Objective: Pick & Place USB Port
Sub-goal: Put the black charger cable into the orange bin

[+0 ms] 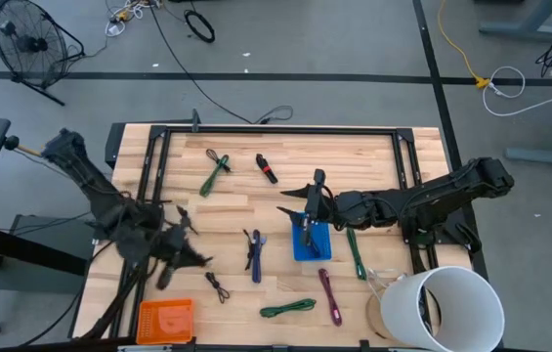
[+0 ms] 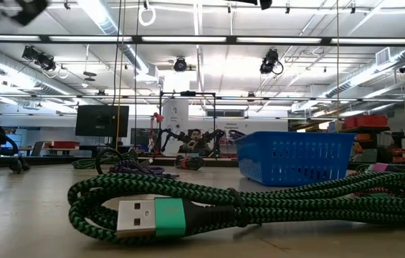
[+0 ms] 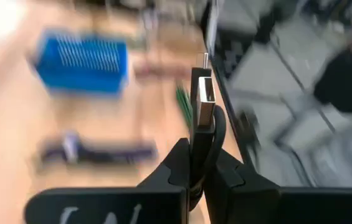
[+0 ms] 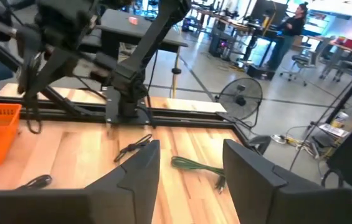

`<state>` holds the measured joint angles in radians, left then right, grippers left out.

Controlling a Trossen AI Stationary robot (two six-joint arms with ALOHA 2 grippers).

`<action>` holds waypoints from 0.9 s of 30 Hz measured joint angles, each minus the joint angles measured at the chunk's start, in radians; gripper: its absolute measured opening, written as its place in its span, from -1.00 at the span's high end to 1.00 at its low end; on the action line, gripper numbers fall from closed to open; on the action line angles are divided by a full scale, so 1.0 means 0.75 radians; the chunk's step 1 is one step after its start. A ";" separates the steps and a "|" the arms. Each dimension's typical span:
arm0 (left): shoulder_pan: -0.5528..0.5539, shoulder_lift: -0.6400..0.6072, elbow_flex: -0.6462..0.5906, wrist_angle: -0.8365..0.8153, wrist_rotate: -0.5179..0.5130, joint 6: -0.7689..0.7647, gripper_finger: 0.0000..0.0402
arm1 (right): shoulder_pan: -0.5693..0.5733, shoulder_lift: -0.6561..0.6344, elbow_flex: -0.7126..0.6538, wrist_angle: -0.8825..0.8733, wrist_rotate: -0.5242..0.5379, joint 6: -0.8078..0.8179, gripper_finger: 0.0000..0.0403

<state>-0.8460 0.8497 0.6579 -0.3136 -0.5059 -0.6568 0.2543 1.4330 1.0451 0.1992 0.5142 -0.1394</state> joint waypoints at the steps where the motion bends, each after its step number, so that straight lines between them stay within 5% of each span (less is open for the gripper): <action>1: -0.044 -0.007 0.000 -0.056 0.013 -0.084 0.90 | 0.000 0.000 0.000 0.000 0.002 0.000 0.15; 8: -0.268 0.042 0.000 -0.232 0.224 -0.554 0.90 | -0.013 0.000 0.000 0.000 0.003 -0.004 0.16; 17: -0.373 0.188 0.000 -0.200 0.470 -1.023 0.90 | -0.051 0.000 0.000 -0.036 0.003 0.006 0.16; 27: -0.371 0.424 0.000 0.009 0.583 -1.101 0.86 | -0.081 0.000 0.001 -0.053 0.003 0.035 0.16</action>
<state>-1.1244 1.1678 0.6579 -0.3072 -0.0687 -1.4827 0.1932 1.4330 1.0454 0.1593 0.5163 -0.1135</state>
